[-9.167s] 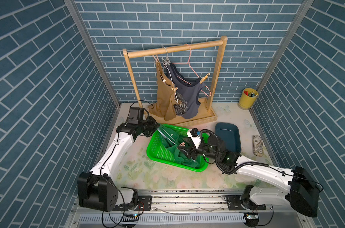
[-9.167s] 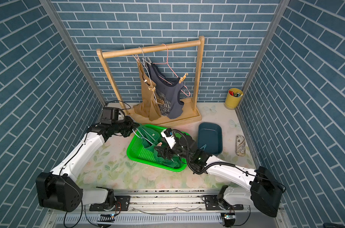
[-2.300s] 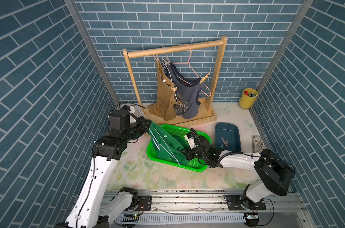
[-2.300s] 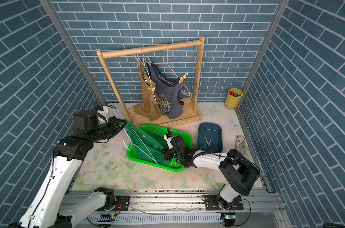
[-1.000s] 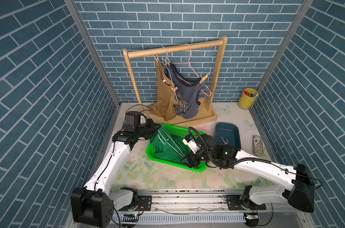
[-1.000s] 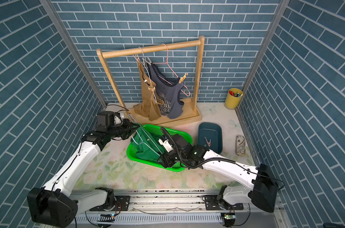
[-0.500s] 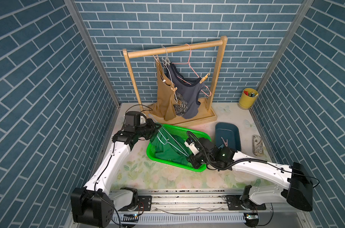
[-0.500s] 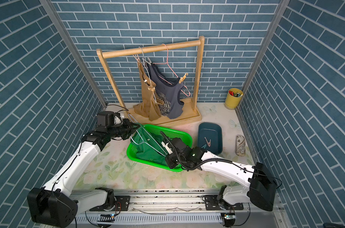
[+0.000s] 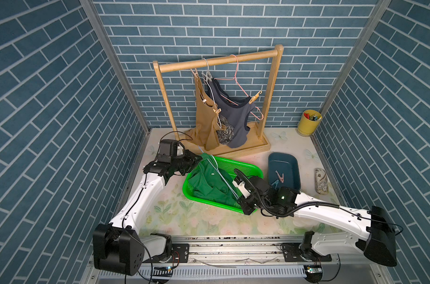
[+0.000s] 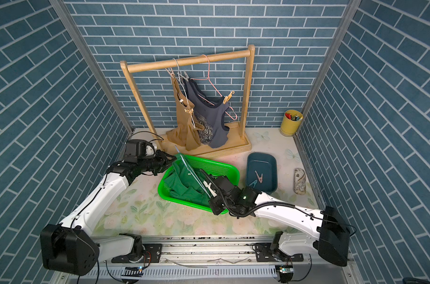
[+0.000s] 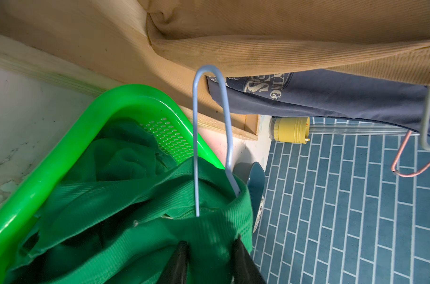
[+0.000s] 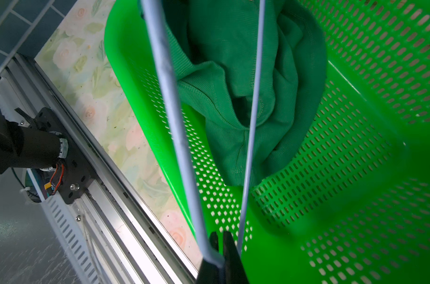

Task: Remove the clothespins securing tank tops to the hanger
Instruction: Remove the tank top from the hanger.

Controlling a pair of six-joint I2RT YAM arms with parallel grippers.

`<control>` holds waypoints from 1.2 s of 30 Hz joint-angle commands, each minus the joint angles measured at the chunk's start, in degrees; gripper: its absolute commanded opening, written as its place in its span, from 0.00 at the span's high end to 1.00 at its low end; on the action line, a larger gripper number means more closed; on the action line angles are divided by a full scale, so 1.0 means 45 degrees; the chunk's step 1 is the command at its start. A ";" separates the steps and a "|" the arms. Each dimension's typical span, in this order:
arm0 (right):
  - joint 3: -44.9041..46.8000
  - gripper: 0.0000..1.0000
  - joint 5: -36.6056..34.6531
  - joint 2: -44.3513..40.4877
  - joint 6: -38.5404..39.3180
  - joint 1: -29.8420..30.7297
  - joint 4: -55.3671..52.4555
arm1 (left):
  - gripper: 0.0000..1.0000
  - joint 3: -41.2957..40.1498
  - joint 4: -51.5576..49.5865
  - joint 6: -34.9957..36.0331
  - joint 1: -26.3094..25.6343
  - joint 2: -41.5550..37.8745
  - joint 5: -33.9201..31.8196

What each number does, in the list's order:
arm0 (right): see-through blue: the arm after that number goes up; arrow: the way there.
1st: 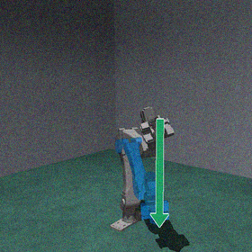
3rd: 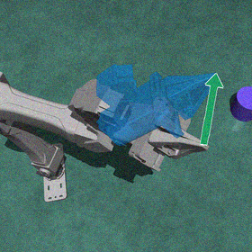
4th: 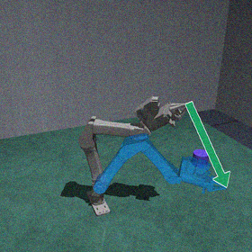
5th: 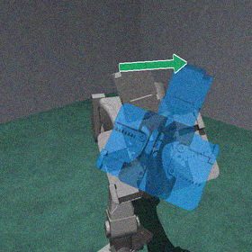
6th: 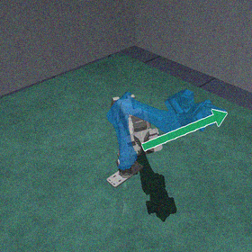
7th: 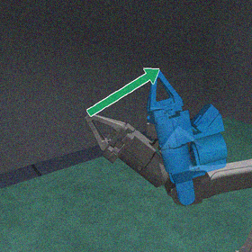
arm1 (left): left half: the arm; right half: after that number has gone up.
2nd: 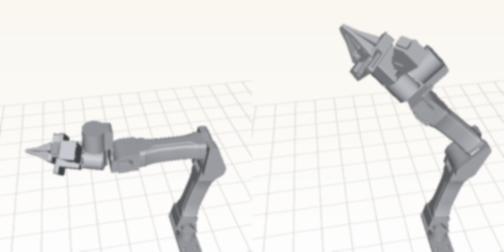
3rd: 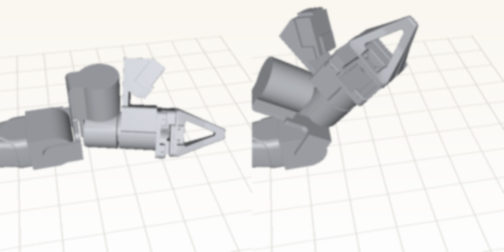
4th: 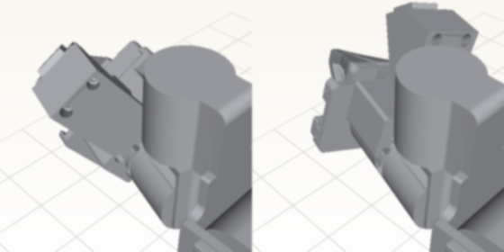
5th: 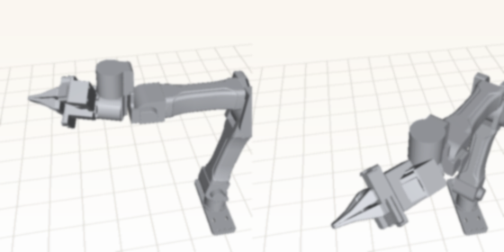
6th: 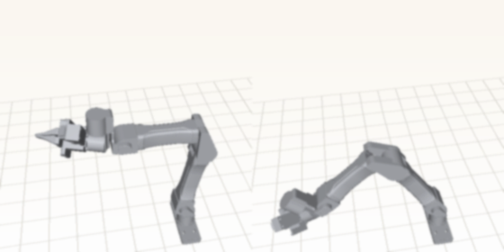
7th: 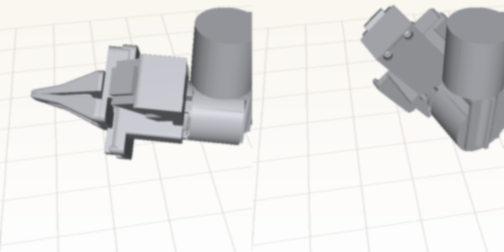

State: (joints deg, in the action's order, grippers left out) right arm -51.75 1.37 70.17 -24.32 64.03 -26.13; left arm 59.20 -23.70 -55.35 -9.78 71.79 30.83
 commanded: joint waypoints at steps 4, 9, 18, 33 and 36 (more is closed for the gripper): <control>0.0408 1.00 0.0059 -0.1608 -0.1251 0.0395 -0.1004 | 0.67 0.0126 -0.0736 0.1055 0.0064 0.0148 -0.1017; 0.0650 1.00 0.0751 -0.2681 -0.2170 0.0599 -0.1698 | 0.69 0.0010 -0.0559 0.1282 -0.0009 0.0297 -0.1201; 0.0108 1.00 0.0554 -0.2911 -0.3165 0.0649 -0.3628 | 0.37 0.0035 -0.0770 0.3216 -0.3724 -0.1469 -0.4230; 0.0801 1.00 0.1645 -0.2859 -0.3913 0.0204 -0.1574 | 0.01 -0.3231 0.2119 0.4798 -0.6128 -0.1501 -0.6783; 0.0739 1.00 0.1759 -0.2777 -0.3971 0.0166 -0.1556 | 0.02 -0.3052 0.2715 0.5150 -0.6137 -0.0685 -0.6982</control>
State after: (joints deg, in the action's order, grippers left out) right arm -47.48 8.49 57.76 -39.35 65.06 -34.81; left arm 45.08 -16.53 -35.07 -37.15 66.83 2.11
